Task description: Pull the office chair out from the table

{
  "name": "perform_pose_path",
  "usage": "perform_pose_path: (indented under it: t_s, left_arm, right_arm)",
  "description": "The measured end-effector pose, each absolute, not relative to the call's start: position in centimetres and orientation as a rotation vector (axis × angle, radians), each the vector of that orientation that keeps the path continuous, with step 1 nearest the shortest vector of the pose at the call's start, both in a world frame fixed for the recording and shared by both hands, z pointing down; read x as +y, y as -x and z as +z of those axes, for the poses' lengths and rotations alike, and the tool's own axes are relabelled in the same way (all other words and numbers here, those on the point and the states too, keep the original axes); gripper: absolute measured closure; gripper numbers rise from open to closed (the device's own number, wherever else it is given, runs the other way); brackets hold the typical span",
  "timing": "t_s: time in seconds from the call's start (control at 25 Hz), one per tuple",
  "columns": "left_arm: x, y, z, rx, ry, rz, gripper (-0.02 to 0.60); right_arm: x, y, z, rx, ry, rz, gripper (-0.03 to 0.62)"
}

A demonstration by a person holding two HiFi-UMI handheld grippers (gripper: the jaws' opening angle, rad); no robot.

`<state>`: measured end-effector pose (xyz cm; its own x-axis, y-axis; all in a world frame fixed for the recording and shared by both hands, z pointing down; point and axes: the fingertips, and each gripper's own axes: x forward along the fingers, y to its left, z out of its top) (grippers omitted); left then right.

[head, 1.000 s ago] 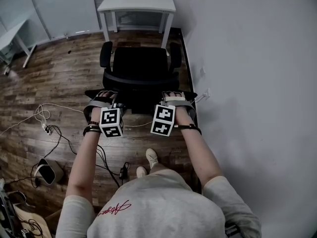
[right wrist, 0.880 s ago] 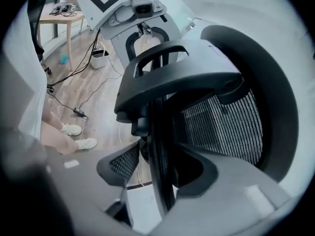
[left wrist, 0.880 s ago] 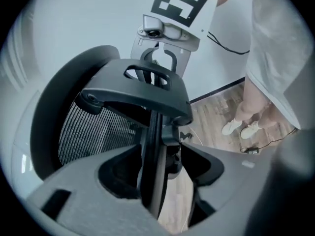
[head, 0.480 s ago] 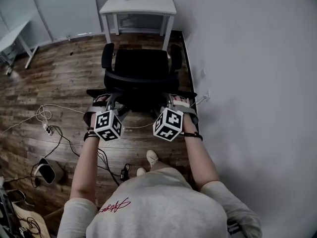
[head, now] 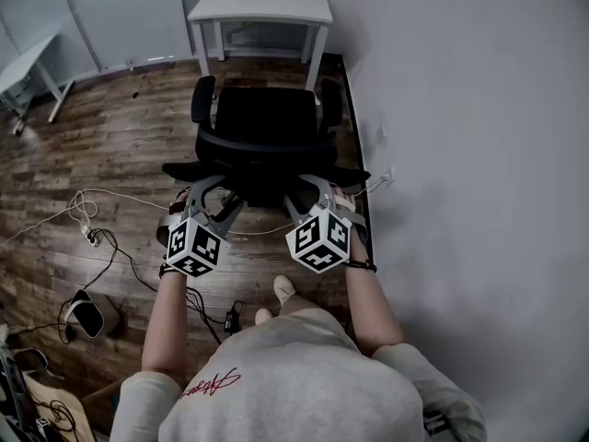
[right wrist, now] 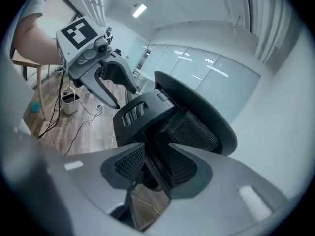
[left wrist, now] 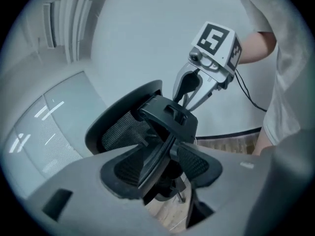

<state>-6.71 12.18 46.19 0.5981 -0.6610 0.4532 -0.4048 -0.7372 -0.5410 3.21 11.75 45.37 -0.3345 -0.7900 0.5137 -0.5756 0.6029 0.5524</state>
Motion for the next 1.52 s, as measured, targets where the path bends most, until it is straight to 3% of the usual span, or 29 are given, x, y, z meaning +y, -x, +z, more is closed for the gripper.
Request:
perform_pose_path:
  t_s: [0.36,0.64,1.0,1.52]
  left_arm:
    - [13.4,6.9,41.9,1.030,2.545,-0.599,0.416]
    - [14.7,7.0,41.1,1.048,2.622,-0.527,0.454]
    - [16.2,6.8,38.8,1.078,2.626,-0.417,0.485]
    - [17.3,7.4,36.4,1.136,2.619,-0.272,0.536]
  right_arm:
    - [13.2,-2.3,42.3,-2.218,-1.236,-0.237,0.476]
    - [14.3,-1.7,40.9,-2.290,-1.296,-0.192,0.487]
    - [15.7,-1.6,39.6,-2.371,-1.360,-0.183,0.560]
    - [17.2,-1.6,37.0,-2.512,-1.435,-0.131,0.592]
